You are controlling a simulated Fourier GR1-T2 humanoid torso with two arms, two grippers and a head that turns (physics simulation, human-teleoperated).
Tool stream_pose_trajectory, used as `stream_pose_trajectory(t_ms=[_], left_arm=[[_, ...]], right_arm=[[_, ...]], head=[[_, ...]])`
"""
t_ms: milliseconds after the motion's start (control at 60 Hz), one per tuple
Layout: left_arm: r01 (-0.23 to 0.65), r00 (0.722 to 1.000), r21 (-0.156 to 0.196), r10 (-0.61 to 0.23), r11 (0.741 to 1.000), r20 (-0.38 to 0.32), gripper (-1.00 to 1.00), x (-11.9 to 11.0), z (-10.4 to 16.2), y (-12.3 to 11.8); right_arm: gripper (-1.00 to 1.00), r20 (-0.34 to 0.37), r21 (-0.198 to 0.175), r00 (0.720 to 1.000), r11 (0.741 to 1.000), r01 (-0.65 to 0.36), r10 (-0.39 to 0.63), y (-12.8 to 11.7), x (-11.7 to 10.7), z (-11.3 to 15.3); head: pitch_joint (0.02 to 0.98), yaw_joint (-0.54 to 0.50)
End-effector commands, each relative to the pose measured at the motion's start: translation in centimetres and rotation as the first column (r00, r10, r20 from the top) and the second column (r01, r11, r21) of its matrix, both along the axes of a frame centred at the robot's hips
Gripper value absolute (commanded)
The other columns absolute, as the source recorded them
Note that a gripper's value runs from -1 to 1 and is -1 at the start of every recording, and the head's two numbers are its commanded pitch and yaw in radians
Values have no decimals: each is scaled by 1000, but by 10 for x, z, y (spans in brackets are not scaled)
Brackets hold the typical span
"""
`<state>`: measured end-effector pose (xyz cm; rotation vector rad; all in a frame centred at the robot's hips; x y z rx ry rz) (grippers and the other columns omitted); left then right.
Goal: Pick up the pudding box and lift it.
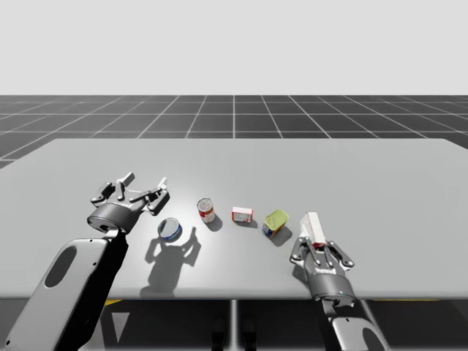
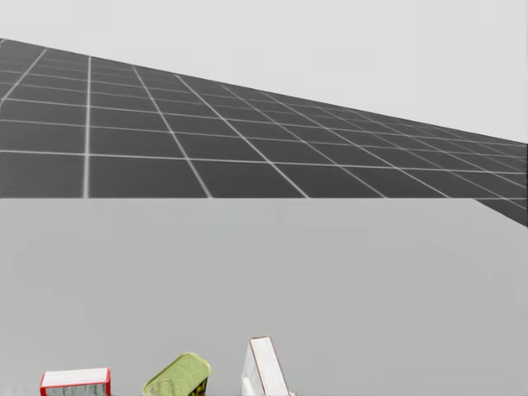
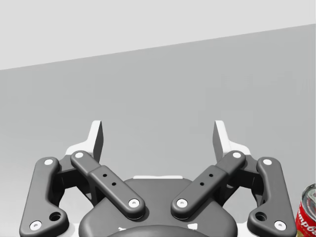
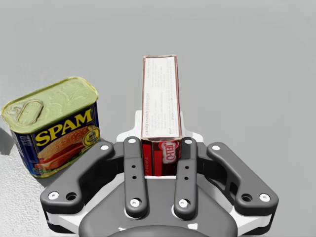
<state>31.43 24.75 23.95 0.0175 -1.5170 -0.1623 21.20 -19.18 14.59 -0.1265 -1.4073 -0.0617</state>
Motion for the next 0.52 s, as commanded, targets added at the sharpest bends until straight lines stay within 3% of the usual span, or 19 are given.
stream_pose_trajectory(t_ms=[17,250,517], left_arm=[[-2,1000,0,2,1000,0,-1000,0,0,1],[-5,1000,-2,5,1000,2,-1000,1,0,1],[-11,1000,-4,11,1000,4,-1000,1,1,2]], right_arm=[[1000,107,-29,992,997,69,-66,-9,9,37],[1000,242,-42,967,995,87,-74,-14,11,86],[1000,395,-57,916,994,95,-65,-13,7,136]], head=[[452,-432],[454,-437],[454,-441]])
